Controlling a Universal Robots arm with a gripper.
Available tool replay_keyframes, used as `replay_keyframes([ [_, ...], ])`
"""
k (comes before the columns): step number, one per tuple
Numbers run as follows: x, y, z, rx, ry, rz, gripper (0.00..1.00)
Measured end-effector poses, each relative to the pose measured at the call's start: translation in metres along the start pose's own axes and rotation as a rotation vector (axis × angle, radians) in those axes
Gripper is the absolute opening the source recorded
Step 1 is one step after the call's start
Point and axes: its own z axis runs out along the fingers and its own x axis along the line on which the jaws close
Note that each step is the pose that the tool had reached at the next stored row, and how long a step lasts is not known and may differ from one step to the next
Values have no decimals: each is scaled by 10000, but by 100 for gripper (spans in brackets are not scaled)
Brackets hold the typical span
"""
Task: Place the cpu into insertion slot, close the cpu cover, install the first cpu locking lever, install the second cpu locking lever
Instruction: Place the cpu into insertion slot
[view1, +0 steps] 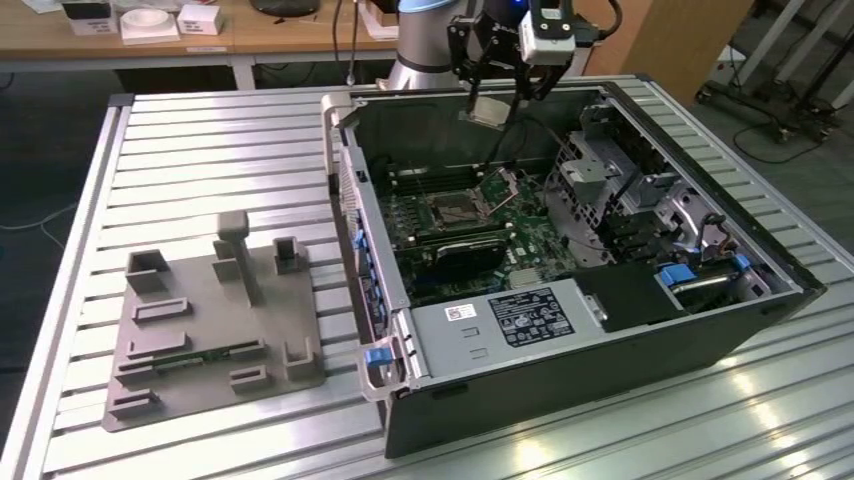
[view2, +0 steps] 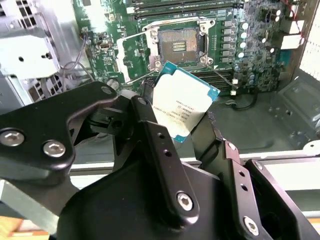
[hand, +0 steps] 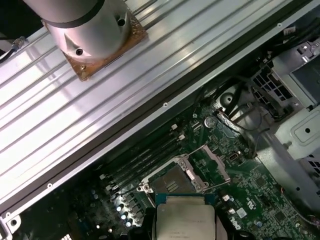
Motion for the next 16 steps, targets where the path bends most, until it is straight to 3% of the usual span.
replay_keyframes([
  [9,0,0,7,-27,-135,1502,54],
  [16,1,-1,8,-31,-150,1675,54],
])
